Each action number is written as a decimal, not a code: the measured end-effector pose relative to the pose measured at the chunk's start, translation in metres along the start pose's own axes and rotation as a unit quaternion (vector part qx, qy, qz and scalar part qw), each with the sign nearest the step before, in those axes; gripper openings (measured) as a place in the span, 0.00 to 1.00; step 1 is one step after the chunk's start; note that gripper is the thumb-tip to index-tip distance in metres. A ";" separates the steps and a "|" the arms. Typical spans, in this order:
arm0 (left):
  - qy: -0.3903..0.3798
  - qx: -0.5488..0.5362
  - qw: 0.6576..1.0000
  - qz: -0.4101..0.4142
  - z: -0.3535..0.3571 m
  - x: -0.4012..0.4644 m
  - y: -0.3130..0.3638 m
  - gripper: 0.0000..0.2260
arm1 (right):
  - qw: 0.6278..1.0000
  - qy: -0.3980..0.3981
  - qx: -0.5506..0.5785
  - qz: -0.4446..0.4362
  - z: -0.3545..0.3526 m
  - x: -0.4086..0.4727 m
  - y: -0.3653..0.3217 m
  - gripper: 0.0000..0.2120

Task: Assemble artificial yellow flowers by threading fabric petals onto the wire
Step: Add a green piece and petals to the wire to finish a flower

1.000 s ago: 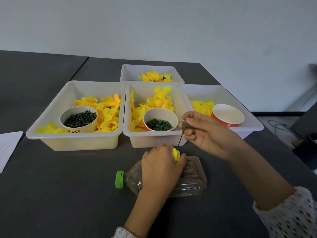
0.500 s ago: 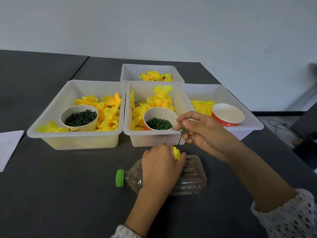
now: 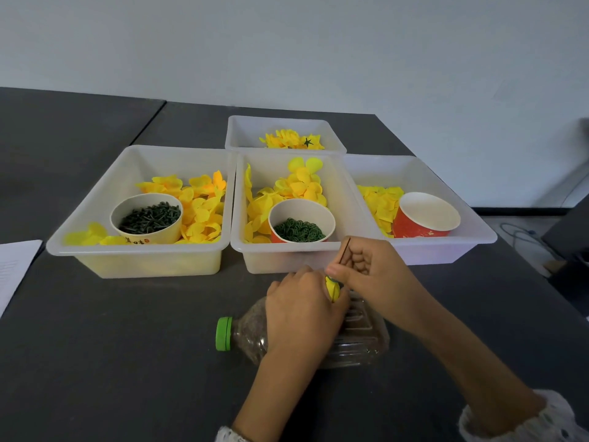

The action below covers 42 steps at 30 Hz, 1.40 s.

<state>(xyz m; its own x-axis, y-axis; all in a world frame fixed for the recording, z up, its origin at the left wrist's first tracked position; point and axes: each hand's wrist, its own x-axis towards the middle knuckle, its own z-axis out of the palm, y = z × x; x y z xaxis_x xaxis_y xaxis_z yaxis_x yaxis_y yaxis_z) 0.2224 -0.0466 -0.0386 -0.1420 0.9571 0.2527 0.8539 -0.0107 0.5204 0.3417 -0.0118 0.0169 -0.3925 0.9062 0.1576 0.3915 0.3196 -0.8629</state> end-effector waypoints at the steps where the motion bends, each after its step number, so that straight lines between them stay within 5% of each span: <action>1: -0.005 0.000 1.000 -0.001 0.000 0.000 -0.001 0.13 | 1.000 0.007 -0.005 0.002 0.003 -0.001 0.003 0.06; 11: -0.022 -0.024 0.999 -0.003 -0.006 -0.001 0.001 0.11 | 1.000 -0.006 0.013 0.012 0.008 -0.007 0.006 0.06; 17: -0.010 -0.009 1.000 -0.015 -0.006 -0.002 0.003 0.15 | 0.961 -0.270 -0.017 0.056 -0.066 0.043 -0.013 0.11; 20: -0.013 -0.009 1.000 -0.019 -0.006 -0.002 0.004 0.14 | 0.986 -0.141 0.066 0.063 -0.099 0.107 -0.009 0.13; 25: -0.010 -0.027 0.999 -0.015 -0.004 -0.003 0.004 0.13 | 0.983 -0.048 -0.144 0.100 -0.056 0.217 0.024 0.12; 31: -0.008 -0.040 0.999 -0.001 -0.002 -0.002 0.001 0.13 | 0.895 -0.141 -0.397 0.145 -0.005 0.276 0.052 0.06; 34: -0.019 -0.043 0.999 -0.001 -0.002 0.000 0.000 0.12 | 0.889 -0.149 -0.402 0.162 0.001 0.286 0.070 0.32; 35: -0.021 -0.044 0.999 -0.001 -0.002 0.000 0.001 0.13 | 0.891 -0.148 -0.403 0.147 0.002 0.287 0.073 0.29; 37: -0.024 -0.040 0.999 -0.001 -0.001 0.000 0.001 0.14 | 0.889 -0.165 -0.411 0.119 0.003 0.291 0.078 0.07; 39: -0.019 -0.029 0.999 0.001 0.001 0.001 0.000 0.14 | 0.884 -0.197 -0.408 0.118 0.000 0.292 0.080 0.18; 42: -0.019 -0.029 0.999 0.001 0.001 0.001 0.000 0.14 | 0.889 -0.202 -0.398 0.103 -0.008 0.289 0.074 0.18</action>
<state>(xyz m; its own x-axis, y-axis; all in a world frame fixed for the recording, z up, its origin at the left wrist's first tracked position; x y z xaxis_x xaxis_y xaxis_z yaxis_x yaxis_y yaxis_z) 0.2225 -0.0455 -0.0395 -0.1210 0.9672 0.2235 0.8240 -0.0277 0.5659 0.2637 0.2762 0.0019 -0.4483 0.8464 -0.2875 0.8913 0.3990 -0.2152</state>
